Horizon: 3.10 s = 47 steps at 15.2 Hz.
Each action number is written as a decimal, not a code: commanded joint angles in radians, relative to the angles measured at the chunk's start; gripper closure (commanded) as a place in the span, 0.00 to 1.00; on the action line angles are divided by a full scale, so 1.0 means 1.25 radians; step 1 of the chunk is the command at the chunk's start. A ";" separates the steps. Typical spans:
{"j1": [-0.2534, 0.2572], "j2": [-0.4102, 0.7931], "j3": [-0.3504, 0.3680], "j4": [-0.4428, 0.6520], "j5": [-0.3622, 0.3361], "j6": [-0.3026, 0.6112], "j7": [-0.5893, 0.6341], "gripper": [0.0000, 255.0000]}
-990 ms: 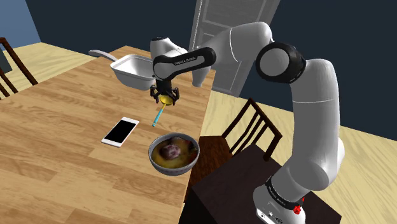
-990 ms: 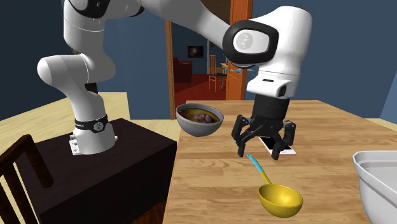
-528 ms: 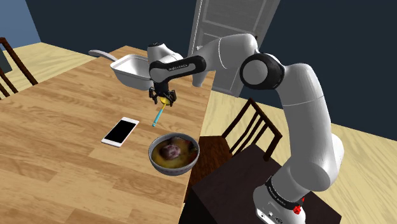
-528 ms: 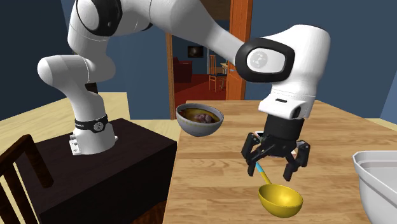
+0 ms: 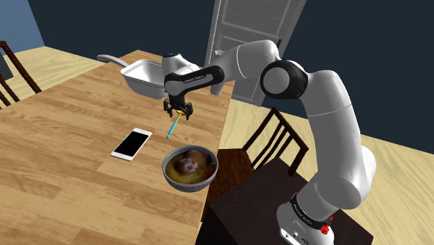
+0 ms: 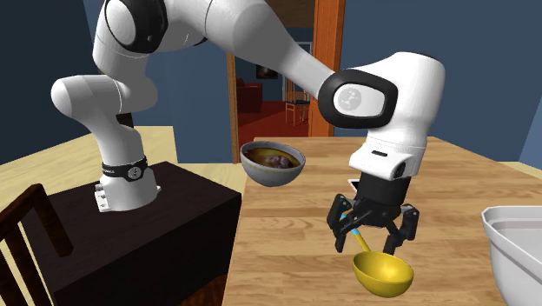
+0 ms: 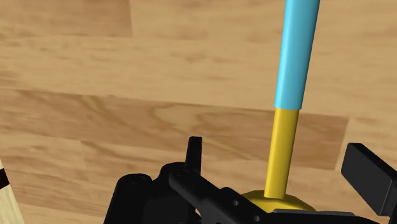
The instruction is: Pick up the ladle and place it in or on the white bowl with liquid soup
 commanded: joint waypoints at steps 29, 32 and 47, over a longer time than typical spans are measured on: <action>-0.004 -0.080 0.015 0.040 0.024 -0.117 -0.026 1.00; -0.004 -0.091 0.018 0.054 0.027 -0.141 -0.031 1.00; 0.000 -0.159 0.029 0.089 0.045 -0.242 -0.042 1.00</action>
